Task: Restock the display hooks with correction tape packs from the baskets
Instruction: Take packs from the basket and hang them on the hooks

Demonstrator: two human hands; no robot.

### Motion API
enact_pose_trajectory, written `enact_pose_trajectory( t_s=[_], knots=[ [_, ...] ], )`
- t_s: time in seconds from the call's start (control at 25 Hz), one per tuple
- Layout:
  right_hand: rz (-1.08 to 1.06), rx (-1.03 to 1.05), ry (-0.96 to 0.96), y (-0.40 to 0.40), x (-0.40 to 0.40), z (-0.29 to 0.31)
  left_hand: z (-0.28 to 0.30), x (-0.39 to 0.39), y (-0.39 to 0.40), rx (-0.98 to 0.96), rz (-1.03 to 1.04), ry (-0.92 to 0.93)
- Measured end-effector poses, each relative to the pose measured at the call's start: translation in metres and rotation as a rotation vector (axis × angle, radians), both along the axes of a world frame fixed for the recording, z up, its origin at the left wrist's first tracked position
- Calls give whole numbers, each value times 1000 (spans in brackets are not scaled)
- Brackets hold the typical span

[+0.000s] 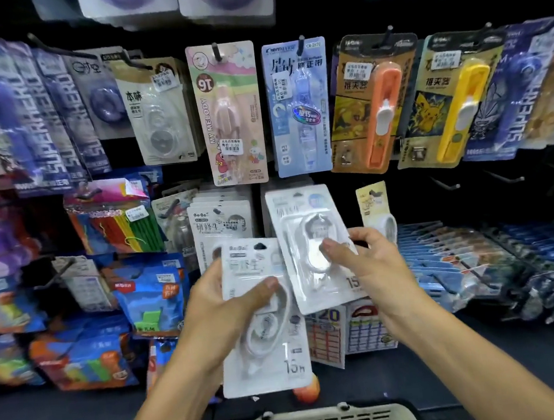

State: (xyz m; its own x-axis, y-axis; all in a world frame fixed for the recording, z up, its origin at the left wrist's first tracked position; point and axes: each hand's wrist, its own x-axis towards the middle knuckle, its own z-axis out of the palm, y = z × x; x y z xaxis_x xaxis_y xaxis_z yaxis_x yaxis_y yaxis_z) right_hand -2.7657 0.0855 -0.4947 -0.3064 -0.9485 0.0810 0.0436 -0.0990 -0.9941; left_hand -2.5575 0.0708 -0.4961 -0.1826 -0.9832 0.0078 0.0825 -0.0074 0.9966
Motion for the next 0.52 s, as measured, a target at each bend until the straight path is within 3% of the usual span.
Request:
enact_pose_trajectory(
  t_s=[0.12,0.24,0.44,0.52],
  knots=[
    [-133,28,269,3,2,-5,2,10,-7,-8,164,86],
    [-165,14,347,8,13,-6,2,11,-9,-41,223,101],
    [-125,98,74,6,21,-24,1,10,-9,-72,228,144],
    [-86,115,83,10,22,-25,0,10,-11,-95,238,172]
  ],
)
